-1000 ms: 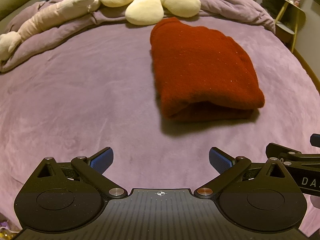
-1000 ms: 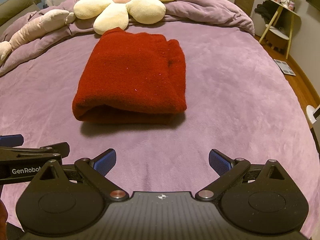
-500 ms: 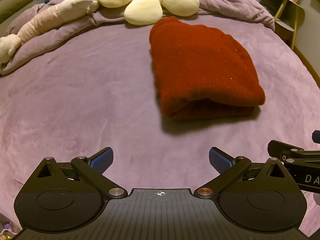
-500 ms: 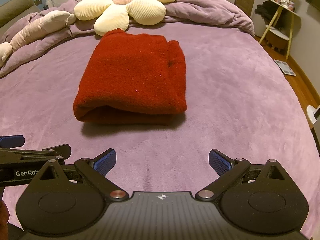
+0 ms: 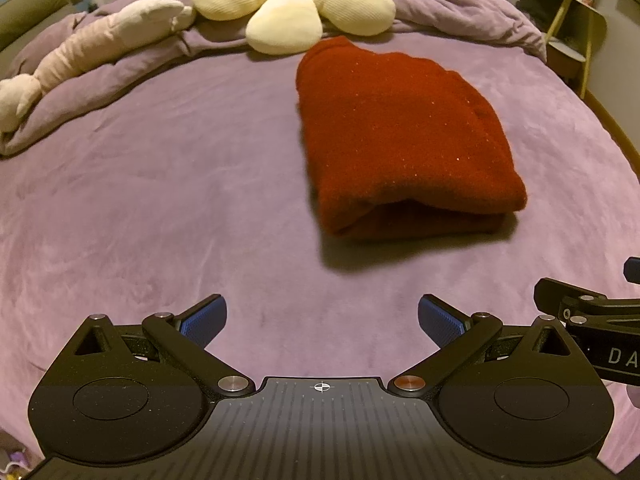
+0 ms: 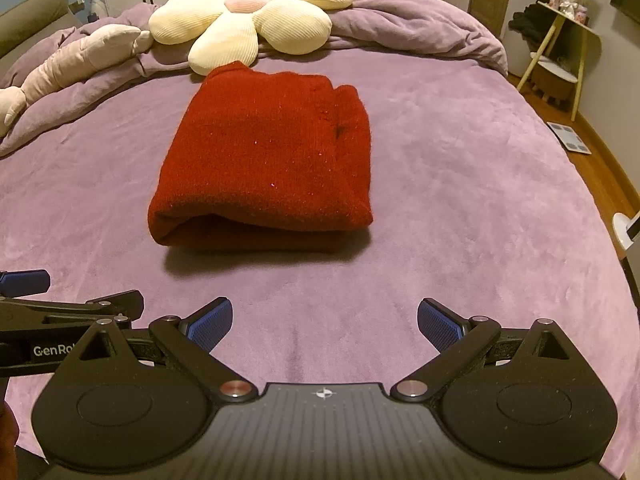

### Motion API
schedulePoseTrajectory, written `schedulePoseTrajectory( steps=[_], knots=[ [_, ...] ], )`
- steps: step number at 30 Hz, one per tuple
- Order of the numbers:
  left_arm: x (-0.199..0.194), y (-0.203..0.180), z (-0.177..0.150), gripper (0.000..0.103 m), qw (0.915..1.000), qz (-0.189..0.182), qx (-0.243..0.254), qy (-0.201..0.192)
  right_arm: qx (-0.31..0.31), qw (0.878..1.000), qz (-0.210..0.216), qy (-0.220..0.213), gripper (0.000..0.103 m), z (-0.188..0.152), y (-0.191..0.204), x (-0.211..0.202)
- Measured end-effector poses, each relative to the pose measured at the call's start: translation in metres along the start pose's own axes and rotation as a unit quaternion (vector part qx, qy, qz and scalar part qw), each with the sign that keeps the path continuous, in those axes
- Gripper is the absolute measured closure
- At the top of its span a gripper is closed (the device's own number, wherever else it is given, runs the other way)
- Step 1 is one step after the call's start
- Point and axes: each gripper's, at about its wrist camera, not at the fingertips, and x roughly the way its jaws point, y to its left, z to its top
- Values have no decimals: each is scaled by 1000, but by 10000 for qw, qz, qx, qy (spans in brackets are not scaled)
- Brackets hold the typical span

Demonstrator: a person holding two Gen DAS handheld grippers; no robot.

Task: Fold small clothes

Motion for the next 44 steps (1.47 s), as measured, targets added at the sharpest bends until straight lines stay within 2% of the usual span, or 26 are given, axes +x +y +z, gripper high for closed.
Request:
schedulePoseTrajectory(
  steps=[12,21,44],
  knots=[
    [-2,0,2,0,10000,-11,-4,-5,-23,10000,8,-44,4,1,0,-4],
    [-6,-7,0,0,9994,130,265,-178,-1,9999,-19,-107,4,4,-1,-7],
    [-5,-10,-2,0,9994,78,339,-65,28,9999,-84,-123,4,5,-4,-8]
  ],
)
